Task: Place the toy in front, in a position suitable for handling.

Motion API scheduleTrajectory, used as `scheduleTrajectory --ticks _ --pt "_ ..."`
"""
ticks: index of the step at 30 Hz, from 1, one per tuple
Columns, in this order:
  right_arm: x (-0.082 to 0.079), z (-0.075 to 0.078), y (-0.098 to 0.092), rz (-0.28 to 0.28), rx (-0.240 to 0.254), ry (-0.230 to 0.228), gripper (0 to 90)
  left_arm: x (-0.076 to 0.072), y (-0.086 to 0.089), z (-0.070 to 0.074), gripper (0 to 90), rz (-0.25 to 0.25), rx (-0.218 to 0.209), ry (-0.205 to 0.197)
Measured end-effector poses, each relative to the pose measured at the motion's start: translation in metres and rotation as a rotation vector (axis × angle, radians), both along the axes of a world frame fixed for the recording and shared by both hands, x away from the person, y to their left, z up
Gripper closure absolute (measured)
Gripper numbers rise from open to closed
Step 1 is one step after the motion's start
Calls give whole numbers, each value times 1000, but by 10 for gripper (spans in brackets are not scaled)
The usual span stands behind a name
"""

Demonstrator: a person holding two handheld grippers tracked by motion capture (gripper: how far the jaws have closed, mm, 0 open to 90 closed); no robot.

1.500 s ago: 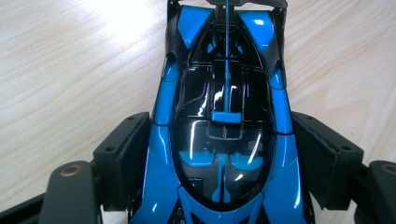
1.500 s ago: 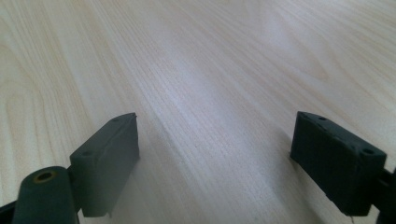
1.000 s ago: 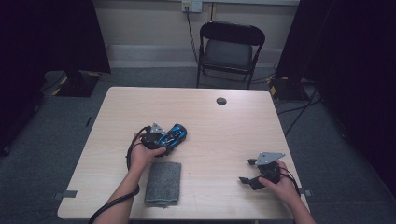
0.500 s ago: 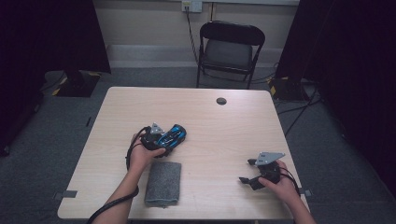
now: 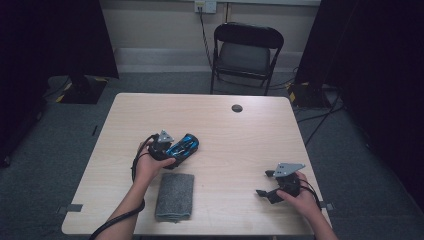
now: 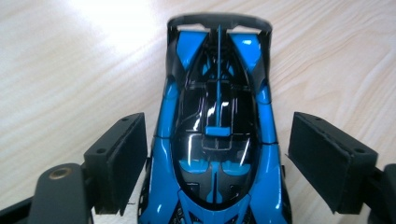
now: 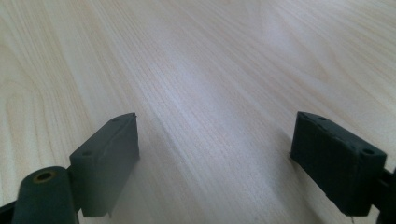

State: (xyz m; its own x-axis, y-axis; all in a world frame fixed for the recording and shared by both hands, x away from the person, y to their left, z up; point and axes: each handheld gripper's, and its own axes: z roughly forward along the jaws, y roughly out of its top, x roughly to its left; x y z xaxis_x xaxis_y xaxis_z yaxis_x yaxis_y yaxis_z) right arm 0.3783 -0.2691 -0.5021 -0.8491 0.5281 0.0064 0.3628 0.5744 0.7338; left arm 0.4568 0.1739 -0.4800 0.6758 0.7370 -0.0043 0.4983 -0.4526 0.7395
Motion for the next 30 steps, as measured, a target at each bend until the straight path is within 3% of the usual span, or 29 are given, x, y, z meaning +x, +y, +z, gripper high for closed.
scheduleTrajectory --ticks 12,17,20,25,27,30 --pt "0 0 0 -9 -2 2 139 -18 11 16 210 -30 -27 -15" --pt "-1 1 1 -29 -1 8 151 -28 23 16 211 -23 -30 -2" --pt "0 3 4 -43 -14 13 201 -34 32 13 211 -17 -28 5" --pt "1 10 16 -30 -28 24 233 -44 42 6 210 -6 -31 11" --pt "2 14 22 -23 2 36 240 -46 45 4 209 -5 -25 7" --pt "4 20 39 0 8 26 257 -50 48 3 206 -6 -22 3"
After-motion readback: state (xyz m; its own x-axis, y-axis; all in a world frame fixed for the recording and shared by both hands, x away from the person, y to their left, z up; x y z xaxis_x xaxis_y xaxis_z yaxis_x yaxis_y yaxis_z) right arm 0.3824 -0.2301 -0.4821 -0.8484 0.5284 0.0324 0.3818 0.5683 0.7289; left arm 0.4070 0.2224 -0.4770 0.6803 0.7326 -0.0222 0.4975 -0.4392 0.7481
